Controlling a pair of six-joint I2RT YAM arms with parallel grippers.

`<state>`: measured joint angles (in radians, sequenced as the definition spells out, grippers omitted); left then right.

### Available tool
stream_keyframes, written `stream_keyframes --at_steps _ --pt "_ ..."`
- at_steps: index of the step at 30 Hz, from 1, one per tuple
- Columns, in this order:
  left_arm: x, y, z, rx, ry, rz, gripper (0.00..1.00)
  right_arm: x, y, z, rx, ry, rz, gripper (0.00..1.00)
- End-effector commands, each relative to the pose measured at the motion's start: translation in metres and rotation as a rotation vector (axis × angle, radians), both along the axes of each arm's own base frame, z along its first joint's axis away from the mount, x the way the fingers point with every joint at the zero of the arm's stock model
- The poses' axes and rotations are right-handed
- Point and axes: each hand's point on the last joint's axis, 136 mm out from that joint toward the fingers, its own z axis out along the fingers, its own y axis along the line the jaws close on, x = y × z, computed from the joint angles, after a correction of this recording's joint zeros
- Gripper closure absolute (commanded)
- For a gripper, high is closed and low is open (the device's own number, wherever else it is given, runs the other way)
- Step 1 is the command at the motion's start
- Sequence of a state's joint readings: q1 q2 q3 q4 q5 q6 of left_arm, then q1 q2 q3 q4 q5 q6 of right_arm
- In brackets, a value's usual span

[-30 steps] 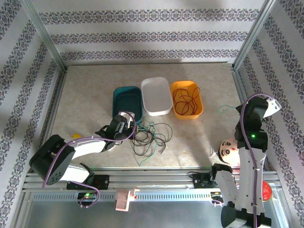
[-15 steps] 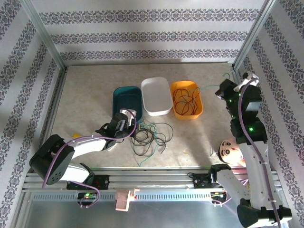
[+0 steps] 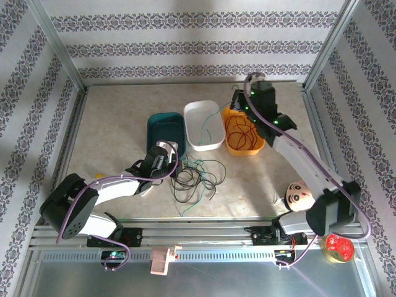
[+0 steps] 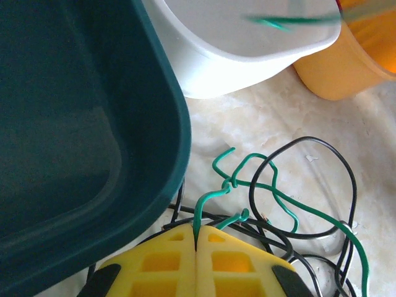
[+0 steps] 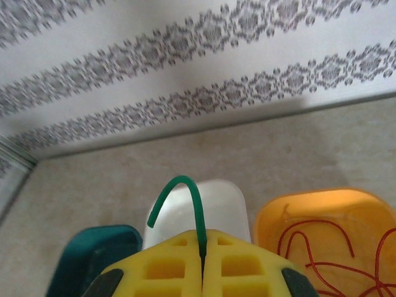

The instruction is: Untangle the cables

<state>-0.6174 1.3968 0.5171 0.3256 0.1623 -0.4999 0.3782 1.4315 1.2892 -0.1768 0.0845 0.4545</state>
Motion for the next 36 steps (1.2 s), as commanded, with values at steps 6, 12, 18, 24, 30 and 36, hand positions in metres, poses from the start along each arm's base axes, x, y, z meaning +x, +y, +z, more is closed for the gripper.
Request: stream_keyframes --at_steps 6,12,18,24,30,36 --pt "0.001 -0.007 0.014 -0.025 -0.033 0.009 1.0 0.033 0.003 -0.034 -0.11 0.034 -0.039 1.0" --pt "0.001 -0.009 0.015 -0.023 -0.035 0.007 1.0 0.043 0.015 -0.082 -0.319 0.152 -0.014 1.0" --pt "0.001 -0.009 0.015 -0.019 -0.035 0.01 1.0 0.049 0.032 -0.121 -0.567 0.242 0.024 1.0" --pt "0.0 -0.01 0.014 -0.014 -0.032 0.001 1.0 0.058 0.035 -0.142 -0.769 0.284 0.0 1.0" --pt "0.0 -0.012 0.014 -0.01 -0.028 -0.007 1.0 0.063 0.047 -0.174 -0.888 0.323 0.023 1.0" --pt "0.001 -0.013 0.012 -0.005 -0.022 -0.012 1.0 0.066 0.057 -0.203 -0.876 0.371 0.049 1.0"
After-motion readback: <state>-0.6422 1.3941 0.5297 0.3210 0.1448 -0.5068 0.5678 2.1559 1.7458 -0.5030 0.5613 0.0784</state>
